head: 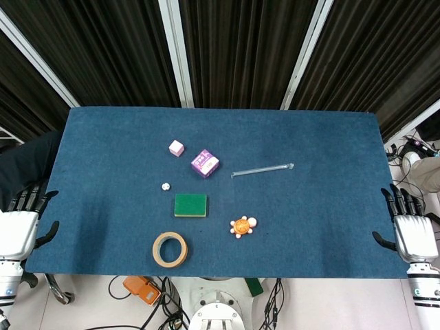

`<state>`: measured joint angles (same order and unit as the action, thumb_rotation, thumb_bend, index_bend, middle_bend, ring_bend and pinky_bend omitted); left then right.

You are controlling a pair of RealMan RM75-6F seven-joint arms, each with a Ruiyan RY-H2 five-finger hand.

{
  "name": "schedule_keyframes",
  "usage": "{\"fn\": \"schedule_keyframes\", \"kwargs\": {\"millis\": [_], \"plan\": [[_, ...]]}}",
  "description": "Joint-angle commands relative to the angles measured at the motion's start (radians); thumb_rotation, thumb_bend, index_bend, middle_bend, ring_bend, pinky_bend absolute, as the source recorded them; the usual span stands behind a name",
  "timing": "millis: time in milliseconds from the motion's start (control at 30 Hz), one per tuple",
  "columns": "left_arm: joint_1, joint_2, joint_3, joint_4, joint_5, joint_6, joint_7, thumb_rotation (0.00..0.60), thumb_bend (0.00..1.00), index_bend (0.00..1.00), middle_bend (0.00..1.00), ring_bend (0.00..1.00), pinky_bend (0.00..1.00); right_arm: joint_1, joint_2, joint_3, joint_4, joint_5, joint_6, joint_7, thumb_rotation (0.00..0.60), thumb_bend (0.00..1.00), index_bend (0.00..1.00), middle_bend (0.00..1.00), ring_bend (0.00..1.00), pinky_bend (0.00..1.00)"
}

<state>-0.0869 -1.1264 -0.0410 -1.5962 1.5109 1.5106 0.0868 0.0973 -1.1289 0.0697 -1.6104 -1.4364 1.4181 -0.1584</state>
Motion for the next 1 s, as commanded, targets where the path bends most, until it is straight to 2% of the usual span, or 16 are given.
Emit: {"fn": "schedule_keyframes", "kwargs": {"millis": [33,200,333,567,733,1000], "plan": [[0.0,0.001,0.0,0.0,0.0,-0.001,-0.003,0.6,0.37,0.19,0.01,0.01,0.12,0.004,-0.004,-0.001,-0.001,0.0,-0.006,-0.003,0.6,0.3,0.1,0.05,0.07,0.15],[0.001,-0.007,-0.003,-0.013,-0.005,0.001,-0.006,0.6,0.37,0.19,0.01,0.0,0.12,0.024,-0.012,0.0,0.01,0.002,-0.038,0.003,0.6,0.3,0.1,0.05,0.07,0.15],[-0.001,-0.008,-0.004,-0.006,-0.005,0.0,0.004,0.6,0.37,0.19,0.01,0.0,0.12,0.083,-0.01,0.025,0.021,0.008,-0.116,0.039,0.6,0.3,0.11,0.05,0.07,0.15],[0.002,-0.002,-0.011,-0.014,-0.023,-0.003,-0.028,0.6,0.37,0.19,0.01,0.0,0.12,0.288,-0.029,0.095,0.098,0.073,-0.396,0.043,0.6,0.3,0.15,0.05,0.07,0.15],[0.005,0.0,-0.009,-0.017,-0.023,-0.001,-0.027,0.6,0.37,0.19,0.01,0.0,0.12,0.46,-0.132,0.143,0.227,0.122,-0.591,0.051,0.6,0.3,0.23,0.05,0.07,0.14],[0.003,0.005,-0.012,-0.02,-0.037,-0.012,-0.035,0.6,0.37,0.19,0.01,0.0,0.12,0.655,-0.321,0.163,0.465,0.159,-0.793,0.08,0.6,0.3,0.31,0.05,0.07,0.13]]}}
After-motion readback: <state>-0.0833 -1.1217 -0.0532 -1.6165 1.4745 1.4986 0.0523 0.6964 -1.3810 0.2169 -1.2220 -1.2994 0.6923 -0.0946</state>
